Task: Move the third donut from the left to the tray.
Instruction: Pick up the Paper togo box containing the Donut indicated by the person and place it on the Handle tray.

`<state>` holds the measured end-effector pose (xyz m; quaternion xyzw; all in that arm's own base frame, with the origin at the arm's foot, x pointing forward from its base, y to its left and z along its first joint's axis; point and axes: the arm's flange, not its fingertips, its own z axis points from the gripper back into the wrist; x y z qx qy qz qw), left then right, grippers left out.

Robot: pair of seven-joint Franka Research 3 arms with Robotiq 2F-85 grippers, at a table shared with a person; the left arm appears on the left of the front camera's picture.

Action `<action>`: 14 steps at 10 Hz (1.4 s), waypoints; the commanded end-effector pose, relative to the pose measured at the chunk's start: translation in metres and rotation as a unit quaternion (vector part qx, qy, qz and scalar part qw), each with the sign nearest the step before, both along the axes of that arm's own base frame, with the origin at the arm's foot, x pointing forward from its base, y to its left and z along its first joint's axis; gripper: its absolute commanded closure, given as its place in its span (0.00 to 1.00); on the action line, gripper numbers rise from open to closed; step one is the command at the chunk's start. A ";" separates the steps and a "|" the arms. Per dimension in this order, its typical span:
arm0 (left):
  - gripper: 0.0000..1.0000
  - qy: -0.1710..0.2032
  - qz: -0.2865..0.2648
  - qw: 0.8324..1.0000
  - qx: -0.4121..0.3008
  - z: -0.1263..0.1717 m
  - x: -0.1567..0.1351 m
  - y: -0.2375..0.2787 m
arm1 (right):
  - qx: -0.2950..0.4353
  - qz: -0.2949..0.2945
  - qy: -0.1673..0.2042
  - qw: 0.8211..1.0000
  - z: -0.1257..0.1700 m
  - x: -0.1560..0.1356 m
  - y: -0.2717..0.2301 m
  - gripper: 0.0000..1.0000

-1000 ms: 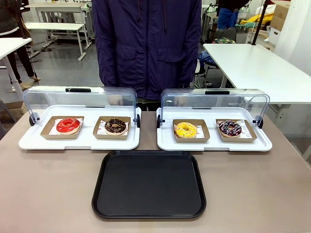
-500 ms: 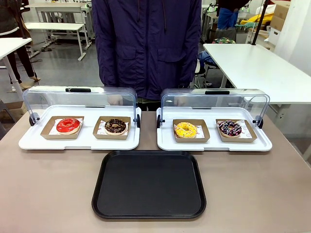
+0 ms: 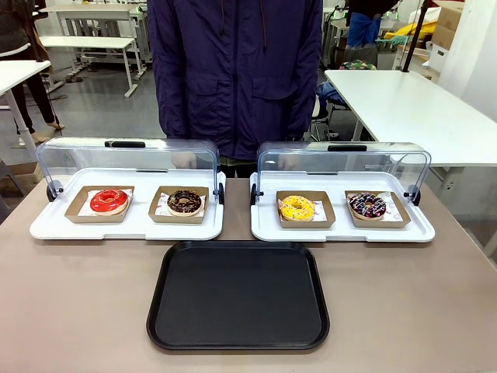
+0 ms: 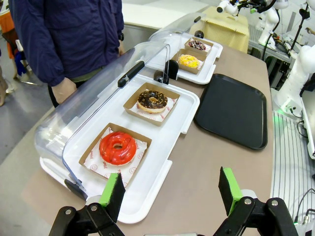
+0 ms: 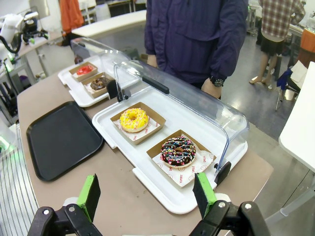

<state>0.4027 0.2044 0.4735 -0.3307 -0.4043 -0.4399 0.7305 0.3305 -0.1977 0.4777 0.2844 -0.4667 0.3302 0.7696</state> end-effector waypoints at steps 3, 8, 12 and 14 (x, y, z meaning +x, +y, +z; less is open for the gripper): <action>0.00 -0.005 -0.006 1.000 -0.002 0.002 -0.001 0.001 | 0.003 0.001 -0.018 1.000 0.001 0.003 -0.001 0.00; 0.00 -0.005 -0.006 1.000 -0.002 0.002 -0.001 0.001 | 0.003 0.001 -0.018 1.000 0.001 0.003 -0.001 0.00; 0.00 -0.005 -0.006 1.000 -0.002 0.002 -0.001 0.001 | 0.003 0.001 -0.018 1.000 0.001 0.003 -0.001 0.00; 0.00 -0.005 -0.006 1.000 -0.002 0.002 -0.001 0.001 | 0.003 0.001 -0.018 1.000 0.001 0.003 -0.001 0.00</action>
